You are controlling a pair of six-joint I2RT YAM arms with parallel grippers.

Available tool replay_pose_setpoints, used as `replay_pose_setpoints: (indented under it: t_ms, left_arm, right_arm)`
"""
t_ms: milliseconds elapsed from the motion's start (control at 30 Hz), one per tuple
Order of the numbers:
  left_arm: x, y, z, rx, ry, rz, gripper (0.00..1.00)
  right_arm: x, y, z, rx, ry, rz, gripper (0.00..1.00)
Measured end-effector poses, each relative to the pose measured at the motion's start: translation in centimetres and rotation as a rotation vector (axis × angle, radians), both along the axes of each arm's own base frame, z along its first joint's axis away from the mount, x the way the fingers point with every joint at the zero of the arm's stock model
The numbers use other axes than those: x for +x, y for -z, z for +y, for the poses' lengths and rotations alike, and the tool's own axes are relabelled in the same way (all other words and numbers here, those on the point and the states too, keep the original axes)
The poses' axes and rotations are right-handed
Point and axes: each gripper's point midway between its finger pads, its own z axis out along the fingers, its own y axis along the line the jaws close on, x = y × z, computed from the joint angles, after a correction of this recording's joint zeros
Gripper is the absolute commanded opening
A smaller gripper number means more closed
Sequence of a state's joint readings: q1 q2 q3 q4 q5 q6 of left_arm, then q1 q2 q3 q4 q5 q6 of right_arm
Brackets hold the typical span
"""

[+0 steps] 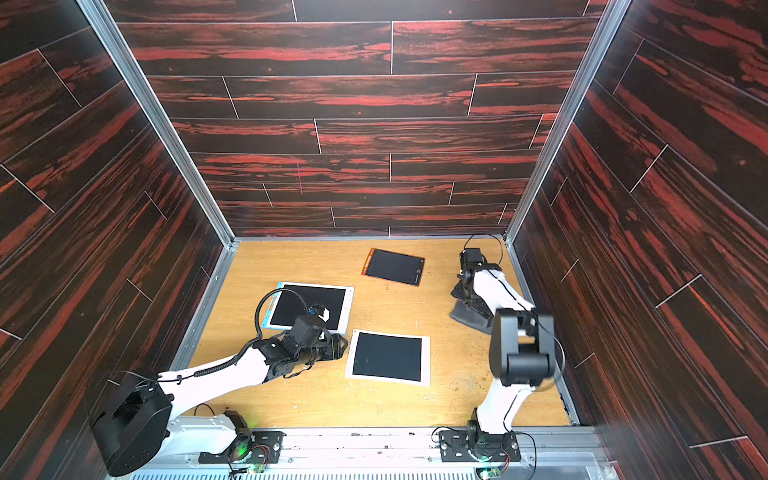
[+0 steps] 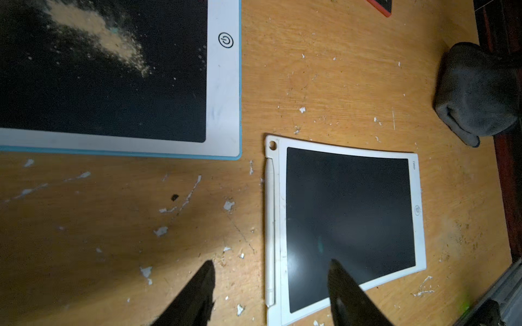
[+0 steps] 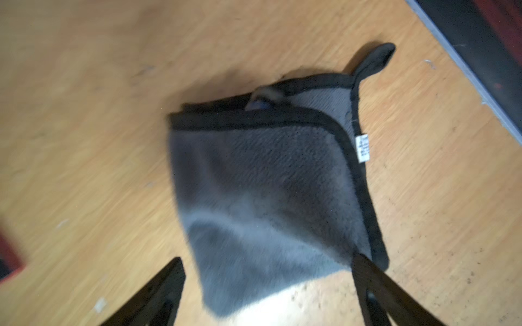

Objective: Wipe the drawing tablet
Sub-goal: Place the cleaning item at the center of the board.

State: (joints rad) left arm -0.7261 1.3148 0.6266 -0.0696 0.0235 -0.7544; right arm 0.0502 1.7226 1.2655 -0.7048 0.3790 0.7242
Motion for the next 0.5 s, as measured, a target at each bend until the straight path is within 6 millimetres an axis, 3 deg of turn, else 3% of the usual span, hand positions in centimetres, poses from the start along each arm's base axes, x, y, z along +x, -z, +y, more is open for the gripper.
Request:
replay_pose_setpoints:
  t_ms: [133,267,367,500]
  left_arm:
    - [0.4,0.1,-0.5,-0.035,-0.003,0.011,0.65]
    - [0.7,1.0,-1.2,-0.082,-0.01,0.038,0.64]
    - [0.4,2.3,-1.6,-0.108,-0.013,0.077,0.63]
    - [0.0,3.6,-2.0,-0.131,-0.016,0.119,0.63]
  right_arm:
    - [-0.8,-3.2,2.6,0.071,-0.11,-0.134,0.94]
    - [-3.2,-5.2,7.5,0.129,-0.304,-0.23,0.93]
    - [-5.4,-4.5,9.8,0.165,-0.405,-0.227,0.92]
    - [-7.8,-1.4,9.3,0.14,-0.403,-0.137,0.92]
